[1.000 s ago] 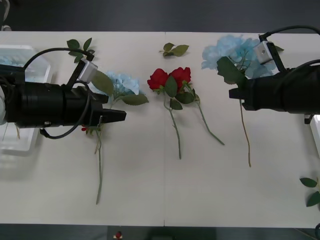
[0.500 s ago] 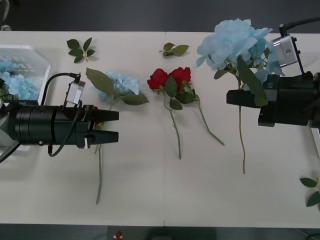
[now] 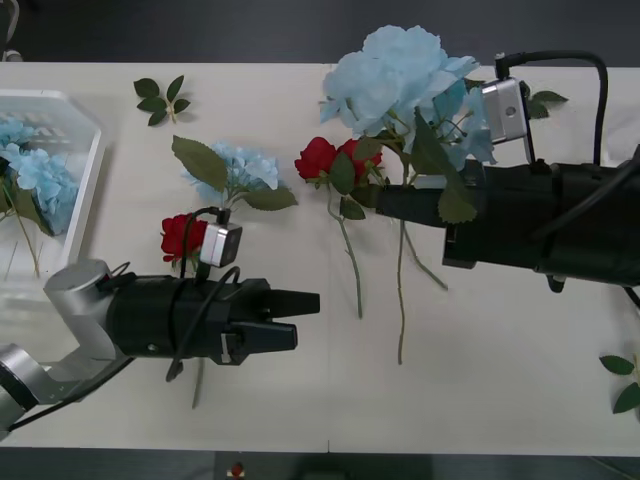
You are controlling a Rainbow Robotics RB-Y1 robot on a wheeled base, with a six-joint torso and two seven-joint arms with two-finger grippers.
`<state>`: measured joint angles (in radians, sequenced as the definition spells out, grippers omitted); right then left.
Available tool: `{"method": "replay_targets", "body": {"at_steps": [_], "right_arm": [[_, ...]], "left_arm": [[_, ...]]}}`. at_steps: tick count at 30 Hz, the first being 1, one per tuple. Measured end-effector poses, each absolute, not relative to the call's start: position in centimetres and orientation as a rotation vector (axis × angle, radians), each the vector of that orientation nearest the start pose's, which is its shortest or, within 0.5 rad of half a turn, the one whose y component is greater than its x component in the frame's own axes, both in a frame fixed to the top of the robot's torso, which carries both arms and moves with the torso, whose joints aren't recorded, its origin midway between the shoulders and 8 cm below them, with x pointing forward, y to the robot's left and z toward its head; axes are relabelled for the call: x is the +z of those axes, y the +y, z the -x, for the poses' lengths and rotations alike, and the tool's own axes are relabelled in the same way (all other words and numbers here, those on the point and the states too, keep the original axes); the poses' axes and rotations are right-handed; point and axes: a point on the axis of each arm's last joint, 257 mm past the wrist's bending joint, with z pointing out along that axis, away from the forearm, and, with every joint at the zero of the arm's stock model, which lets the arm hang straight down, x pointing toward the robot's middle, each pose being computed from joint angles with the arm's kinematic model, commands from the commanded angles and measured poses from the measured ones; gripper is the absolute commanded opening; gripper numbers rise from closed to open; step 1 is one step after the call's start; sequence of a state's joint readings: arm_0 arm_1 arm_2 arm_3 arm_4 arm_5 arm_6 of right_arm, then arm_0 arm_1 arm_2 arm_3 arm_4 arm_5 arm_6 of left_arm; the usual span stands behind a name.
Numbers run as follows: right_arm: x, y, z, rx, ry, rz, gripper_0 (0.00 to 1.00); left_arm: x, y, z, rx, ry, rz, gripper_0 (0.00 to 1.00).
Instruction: Put the red flowers into the right box and the blue flowers into the left box
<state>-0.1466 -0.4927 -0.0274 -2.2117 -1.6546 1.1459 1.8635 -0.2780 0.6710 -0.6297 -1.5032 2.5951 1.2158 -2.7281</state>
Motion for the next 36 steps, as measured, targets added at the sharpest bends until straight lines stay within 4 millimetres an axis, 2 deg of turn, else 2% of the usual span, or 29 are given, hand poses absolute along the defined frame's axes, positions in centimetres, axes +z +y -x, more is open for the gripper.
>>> {"method": "replay_targets", "body": {"at_steps": [4,10,21,24,25,27,28,29,36], "right_arm": [[-3.8,-1.8,-33.7,1.281,1.663,0.816,0.0],[-2.7,-0.6,-33.4,1.3,1.626,0.847,0.0],[-1.9,0.1,-33.3,1.329,1.595,0.83,0.0],[-1.8,0.1,-33.4,1.329,1.592,0.825,0.0],[-1.8,0.1,-33.4,1.329,1.592,0.824,0.0],[-1.8,0.1,-33.4,1.329,1.592,0.824,0.0],[-1.8,0.1,-33.4,1.329,1.592,0.824,0.0],[-1.8,0.1,-33.4,1.329,1.592,0.824,0.0],[-1.8,0.1,-33.4,1.329,1.592,0.824,0.0]], "left_arm": [[-14.7,-0.8,-29.0,-1.978,1.454,-0.747,1.0],[-14.5,-3.3,-29.1,-1.985,1.428,-0.707,1.0],[-13.9,-5.2,-29.5,-1.992,1.405,-0.657,1.0],[-13.8,-5.5,-30.1,-1.974,1.412,-0.635,0.51],[-13.7,-5.6,-30.2,-1.969,1.412,-0.631,0.44],[-13.4,-5.8,-30.4,-1.96,1.408,-0.626,0.14],[-13.2,-5.8,-30.4,-1.958,1.406,-0.625,0.06],[-13.1,-5.9,-30.4,-1.957,1.404,-0.624,0.0],[-12.9,-6.0,-30.7,-1.949,1.404,-0.612,0.0]]}}
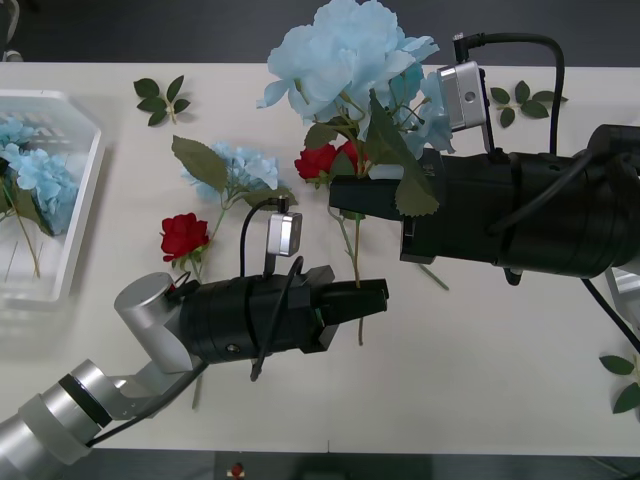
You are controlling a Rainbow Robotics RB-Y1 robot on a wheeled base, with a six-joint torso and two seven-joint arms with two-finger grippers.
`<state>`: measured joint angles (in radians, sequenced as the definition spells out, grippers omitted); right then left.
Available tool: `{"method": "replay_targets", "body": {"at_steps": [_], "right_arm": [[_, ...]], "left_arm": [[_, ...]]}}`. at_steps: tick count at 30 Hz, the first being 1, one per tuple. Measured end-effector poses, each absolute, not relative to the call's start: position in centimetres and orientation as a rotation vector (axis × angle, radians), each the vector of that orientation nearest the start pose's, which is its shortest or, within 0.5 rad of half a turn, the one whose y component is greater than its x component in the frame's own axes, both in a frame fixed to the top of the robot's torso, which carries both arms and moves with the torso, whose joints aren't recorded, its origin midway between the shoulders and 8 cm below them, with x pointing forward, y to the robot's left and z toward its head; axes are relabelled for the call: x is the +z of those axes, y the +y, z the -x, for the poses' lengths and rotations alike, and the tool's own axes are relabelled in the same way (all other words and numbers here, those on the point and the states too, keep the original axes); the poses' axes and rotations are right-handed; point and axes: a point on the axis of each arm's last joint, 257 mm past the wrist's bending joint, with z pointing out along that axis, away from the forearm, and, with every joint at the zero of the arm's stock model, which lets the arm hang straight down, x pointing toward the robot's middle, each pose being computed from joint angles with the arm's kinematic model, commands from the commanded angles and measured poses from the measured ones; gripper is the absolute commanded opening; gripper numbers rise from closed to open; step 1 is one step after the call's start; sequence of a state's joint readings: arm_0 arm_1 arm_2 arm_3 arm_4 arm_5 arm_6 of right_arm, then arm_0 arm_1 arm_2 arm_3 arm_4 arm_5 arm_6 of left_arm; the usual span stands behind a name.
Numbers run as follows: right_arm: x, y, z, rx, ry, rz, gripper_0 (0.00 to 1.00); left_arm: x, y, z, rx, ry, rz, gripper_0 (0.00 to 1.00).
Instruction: Put the red flowers into the right box and the blue flowers into the left box
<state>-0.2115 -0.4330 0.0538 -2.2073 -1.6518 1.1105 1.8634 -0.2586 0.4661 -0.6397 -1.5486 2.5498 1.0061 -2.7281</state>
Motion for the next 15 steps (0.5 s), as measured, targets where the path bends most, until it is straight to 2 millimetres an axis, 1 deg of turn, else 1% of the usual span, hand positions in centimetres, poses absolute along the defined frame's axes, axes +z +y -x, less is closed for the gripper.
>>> {"method": "replay_targets", "body": {"at_steps": [15], "right_arm": [[-1.87,0.03,-33.63,1.321,1.594,0.82,0.0]], "left_arm": [[-12.7,-5.87,-31.69,-1.939,1.413,-0.561,0.0]]}}
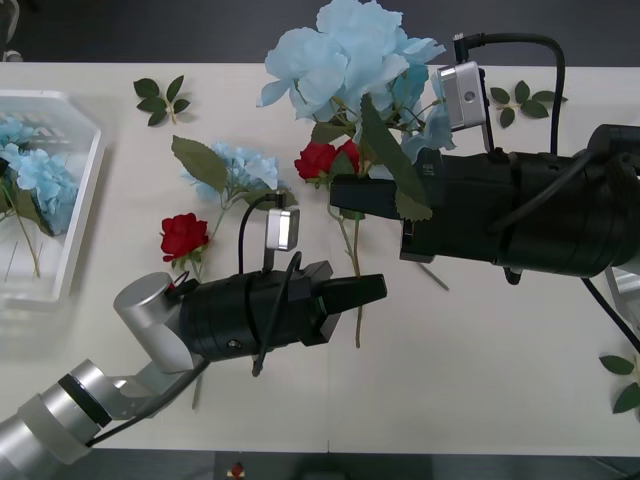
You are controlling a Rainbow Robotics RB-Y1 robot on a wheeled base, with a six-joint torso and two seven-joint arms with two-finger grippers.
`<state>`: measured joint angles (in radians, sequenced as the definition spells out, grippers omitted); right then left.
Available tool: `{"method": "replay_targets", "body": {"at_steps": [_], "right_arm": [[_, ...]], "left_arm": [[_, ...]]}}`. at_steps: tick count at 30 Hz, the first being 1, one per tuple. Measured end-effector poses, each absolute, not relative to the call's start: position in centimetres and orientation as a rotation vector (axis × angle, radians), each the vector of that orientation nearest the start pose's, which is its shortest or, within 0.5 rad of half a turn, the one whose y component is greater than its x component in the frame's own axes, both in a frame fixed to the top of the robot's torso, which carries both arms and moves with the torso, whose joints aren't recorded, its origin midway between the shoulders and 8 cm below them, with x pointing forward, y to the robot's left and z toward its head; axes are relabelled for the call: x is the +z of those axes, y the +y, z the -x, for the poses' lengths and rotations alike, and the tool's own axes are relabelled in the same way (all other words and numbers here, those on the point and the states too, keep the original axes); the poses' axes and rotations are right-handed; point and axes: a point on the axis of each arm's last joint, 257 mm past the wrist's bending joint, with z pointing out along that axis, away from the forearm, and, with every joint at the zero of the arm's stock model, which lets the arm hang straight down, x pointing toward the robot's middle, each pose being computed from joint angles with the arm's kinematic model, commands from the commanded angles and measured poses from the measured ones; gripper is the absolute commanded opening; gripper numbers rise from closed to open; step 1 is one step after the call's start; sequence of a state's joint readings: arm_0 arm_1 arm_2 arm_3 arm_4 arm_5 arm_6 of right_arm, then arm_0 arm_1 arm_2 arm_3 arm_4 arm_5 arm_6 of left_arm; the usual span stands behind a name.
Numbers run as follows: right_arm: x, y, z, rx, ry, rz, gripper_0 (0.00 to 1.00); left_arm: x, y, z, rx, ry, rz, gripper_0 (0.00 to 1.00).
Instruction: Put the red flowers into the right box and the blue flowers into the left box
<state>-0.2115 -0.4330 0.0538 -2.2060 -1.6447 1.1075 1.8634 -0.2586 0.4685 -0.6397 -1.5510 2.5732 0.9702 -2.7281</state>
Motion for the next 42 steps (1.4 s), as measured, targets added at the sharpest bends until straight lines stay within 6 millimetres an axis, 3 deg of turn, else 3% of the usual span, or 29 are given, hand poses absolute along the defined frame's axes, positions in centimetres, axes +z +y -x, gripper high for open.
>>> {"method": "replay_targets", "body": {"at_steps": [1,2,4,13,18,25,34,39,42], "right_arm": [[-1.8,0.0,-33.7,1.321,1.592,0.817,0.03],[-1.7,0.0,-33.7,1.321,1.59,0.814,0.5],[-1.7,0.0,-33.7,1.321,1.59,0.814,1.0],[-1.8,0.0,-33.7,1.321,1.591,0.815,1.0],[-1.8,0.0,-33.7,1.321,1.591,0.816,1.0],[-1.8,0.0,-33.7,1.321,1.591,0.816,1.0],[-2.2,0.0,-33.6,1.315,1.603,0.829,1.0],[-4.0,-1.3,-34.8,1.207,1.668,0.85,1.0],[-5.9,-3.1,-36.1,1.113,1.77,0.834,1.0]], "left_arm": [[-12.7,-5.7,-31.8,-1.941,1.413,-0.556,0.0],[-12.6,-5.6,-31.8,-1.943,1.414,-0.552,0.0],[-12.5,-5.2,-31.7,-1.944,1.417,-0.555,0.0],[-12.1,-4.3,-31.8,-1.935,1.429,-0.547,0.0],[-11.6,-1.7,-34.0,-1.853,1.436,-0.543,0.0],[-11.8,6.1,-37.8,-1.612,1.537,-0.607,0.0],[-10.4,16.6,-42.9,-1.21,1.716,-0.77,0.0],[-11.0,23.0,-46.3,-0.947,1.828,-0.907,0.0],[-10.9,26.4,-47.7,-0.819,1.889,-0.971,0.0]]}}
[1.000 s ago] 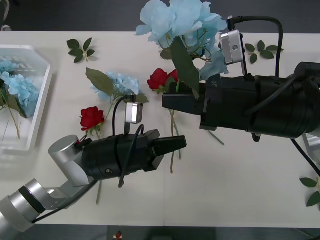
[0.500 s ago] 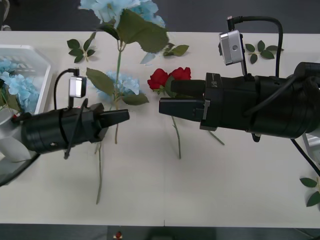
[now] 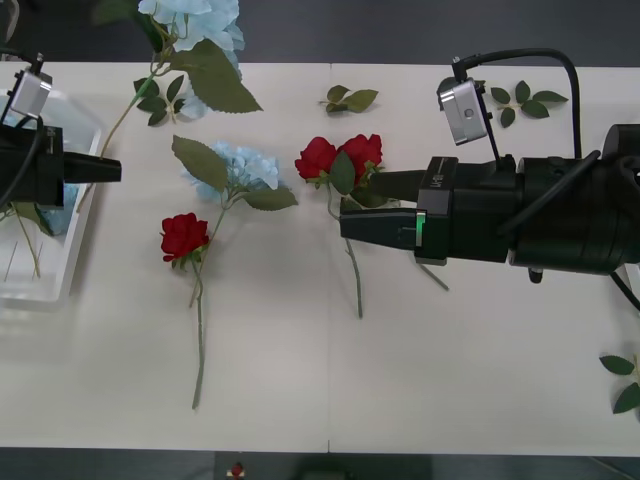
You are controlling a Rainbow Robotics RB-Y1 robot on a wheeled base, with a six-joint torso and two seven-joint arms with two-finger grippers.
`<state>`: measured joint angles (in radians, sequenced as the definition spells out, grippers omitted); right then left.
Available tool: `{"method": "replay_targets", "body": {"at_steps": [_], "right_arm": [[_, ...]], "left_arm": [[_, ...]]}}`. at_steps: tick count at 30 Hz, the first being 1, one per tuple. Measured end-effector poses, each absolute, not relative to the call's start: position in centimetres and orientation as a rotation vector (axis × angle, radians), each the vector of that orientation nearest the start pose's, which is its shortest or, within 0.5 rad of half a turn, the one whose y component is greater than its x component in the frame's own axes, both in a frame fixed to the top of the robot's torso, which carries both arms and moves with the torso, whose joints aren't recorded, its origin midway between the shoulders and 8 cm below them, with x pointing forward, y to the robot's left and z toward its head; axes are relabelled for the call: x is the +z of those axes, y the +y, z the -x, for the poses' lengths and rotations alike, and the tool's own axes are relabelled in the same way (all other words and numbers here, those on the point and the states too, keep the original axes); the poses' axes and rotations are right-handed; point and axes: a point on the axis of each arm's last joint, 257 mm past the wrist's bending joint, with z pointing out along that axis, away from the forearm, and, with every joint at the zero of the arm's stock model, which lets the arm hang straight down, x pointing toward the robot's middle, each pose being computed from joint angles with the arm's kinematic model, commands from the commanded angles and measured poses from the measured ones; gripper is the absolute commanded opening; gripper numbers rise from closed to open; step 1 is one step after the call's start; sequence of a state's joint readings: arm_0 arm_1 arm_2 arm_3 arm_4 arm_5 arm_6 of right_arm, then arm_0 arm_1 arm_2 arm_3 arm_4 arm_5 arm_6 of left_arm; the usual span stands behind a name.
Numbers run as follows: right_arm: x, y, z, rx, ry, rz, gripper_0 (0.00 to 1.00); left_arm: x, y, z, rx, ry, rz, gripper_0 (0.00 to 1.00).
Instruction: Put the red flowers into the right box and the blue flowers into the left box
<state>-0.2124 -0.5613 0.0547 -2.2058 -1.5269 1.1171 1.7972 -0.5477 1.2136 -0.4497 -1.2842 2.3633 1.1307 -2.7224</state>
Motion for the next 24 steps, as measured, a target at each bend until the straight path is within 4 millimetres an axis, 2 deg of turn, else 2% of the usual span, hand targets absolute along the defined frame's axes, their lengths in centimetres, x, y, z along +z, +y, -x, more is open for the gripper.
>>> {"method": "replay_targets", "body": {"at_steps": [4,7,14,20,24], "right_arm": [[-9.9,-6.6,-37.7,0.928,1.998,0.828,1.0],[-11.0,-8.6,-39.1,0.823,2.104,0.799,1.0],[-14.4,-11.1,-44.3,0.623,2.314,0.703,1.0],[-17.4,-12.4,-49.9,0.418,2.435,0.665,1.0],[-19.0,-12.9,-53.3,0.321,2.473,0.622,1.0]], "left_arm": [[-11.0,29.4,-48.3,-0.782,2.038,-0.898,0.0],[-10.9,32.5,-48.5,-0.711,2.148,-0.831,0.0],[-9.7,41.5,-49.2,-0.406,2.248,-0.811,0.0],[-10.5,49.2,-47.5,-0.225,2.318,-0.683,0.0],[-11.0,53.9,-45.2,-0.138,2.329,-0.574,0.0]]}}
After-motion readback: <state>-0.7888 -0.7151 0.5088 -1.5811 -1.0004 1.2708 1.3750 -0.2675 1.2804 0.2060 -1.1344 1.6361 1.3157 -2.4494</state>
